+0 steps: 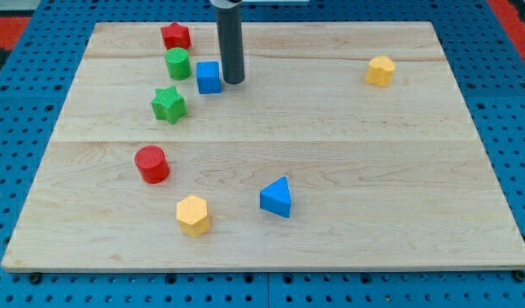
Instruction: Slide blue cube to the top of blue triangle
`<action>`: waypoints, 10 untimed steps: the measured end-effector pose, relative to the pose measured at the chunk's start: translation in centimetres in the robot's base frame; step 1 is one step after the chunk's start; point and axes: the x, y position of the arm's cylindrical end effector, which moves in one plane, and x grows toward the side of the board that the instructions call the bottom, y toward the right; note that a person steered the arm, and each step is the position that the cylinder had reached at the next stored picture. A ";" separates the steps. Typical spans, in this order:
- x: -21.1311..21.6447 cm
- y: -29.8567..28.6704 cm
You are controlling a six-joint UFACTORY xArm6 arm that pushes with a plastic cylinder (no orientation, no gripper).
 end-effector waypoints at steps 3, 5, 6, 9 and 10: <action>-5.0 -5.4; -1.6 -6.2; 0.3 -4.8; 6.4 2.5; 6.4 2.7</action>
